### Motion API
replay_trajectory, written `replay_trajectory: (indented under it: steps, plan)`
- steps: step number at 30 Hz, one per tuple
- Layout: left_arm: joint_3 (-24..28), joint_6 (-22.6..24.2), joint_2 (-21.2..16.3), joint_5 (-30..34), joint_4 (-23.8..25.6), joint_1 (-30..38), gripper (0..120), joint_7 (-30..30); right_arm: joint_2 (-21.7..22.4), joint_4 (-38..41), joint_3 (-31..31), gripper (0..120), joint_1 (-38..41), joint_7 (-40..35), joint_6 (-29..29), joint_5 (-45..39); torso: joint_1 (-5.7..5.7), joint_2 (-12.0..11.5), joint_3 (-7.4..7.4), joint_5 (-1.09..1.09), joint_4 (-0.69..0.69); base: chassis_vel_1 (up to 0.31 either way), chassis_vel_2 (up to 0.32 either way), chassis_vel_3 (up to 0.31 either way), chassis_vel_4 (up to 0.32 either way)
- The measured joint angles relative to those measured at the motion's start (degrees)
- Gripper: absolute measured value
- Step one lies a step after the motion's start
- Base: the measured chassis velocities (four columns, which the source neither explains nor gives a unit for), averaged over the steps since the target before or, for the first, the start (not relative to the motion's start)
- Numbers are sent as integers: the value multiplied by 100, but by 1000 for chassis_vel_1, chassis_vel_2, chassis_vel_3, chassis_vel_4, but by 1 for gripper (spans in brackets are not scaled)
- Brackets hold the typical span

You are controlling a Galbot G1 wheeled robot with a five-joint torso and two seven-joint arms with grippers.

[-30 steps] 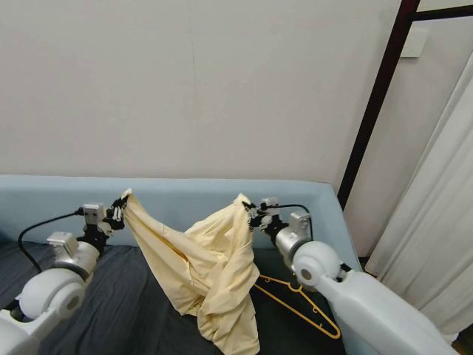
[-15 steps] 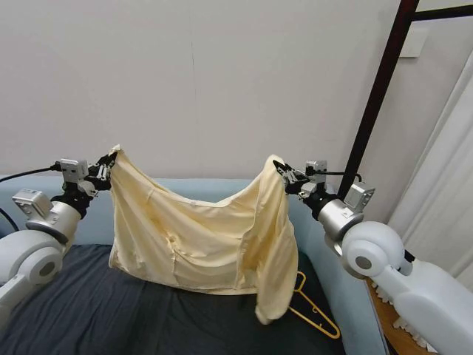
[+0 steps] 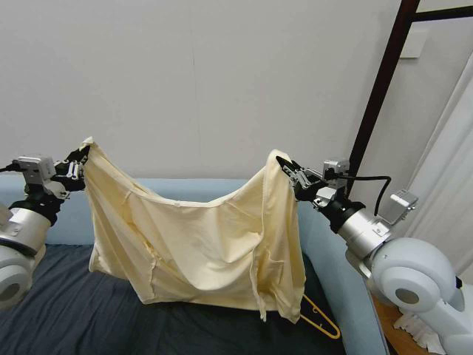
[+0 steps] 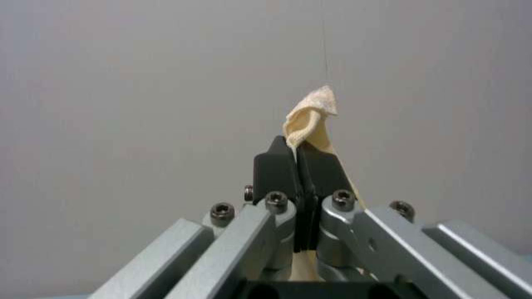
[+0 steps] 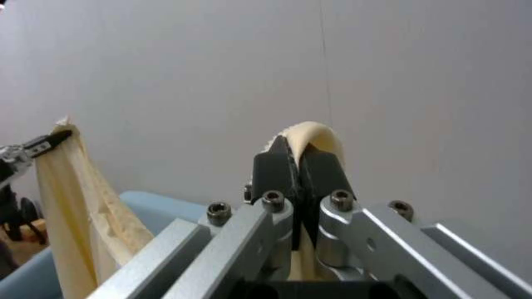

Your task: Pick up the clothes from the sofa and hang them on the clothes hanger.

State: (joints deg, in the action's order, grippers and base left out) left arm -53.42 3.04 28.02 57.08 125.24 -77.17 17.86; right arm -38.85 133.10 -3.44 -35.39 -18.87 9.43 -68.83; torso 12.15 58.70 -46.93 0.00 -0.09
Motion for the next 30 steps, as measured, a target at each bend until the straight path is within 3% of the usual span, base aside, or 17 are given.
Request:
replay_trajectory:
  steps: [6,10,15,22,30]
  plan:
    - [387,120,286,-467,-246,68,0,4,-225,8,8,0,-439,1,50,116,0,0,0,1,-1,0,0,0,0]
    - [1062,-82,827,-1167,-846,163,0,-63,-629,-740,150,0,-885,248,-152,667,0,-1,-1,-2,0,0,0,0,0]
    - [1531,-298,1049,-1633,-1232,326,0,-127,-1034,-1214,325,0,-937,353,-342,1026,0,-1,-2,-1,1,0,0,0,0]
    - [1804,-570,1218,-1815,-1575,312,0,-279,-1069,-1469,264,0,-1536,639,-562,1426,0,0,-1,0,0,0,0,0,0]
    - [2407,-998,1605,-2183,-2294,253,0,-438,-1223,-1769,248,0,-2910,1049,-962,2436,0,0,-1,-2,0,0,0,0,0]
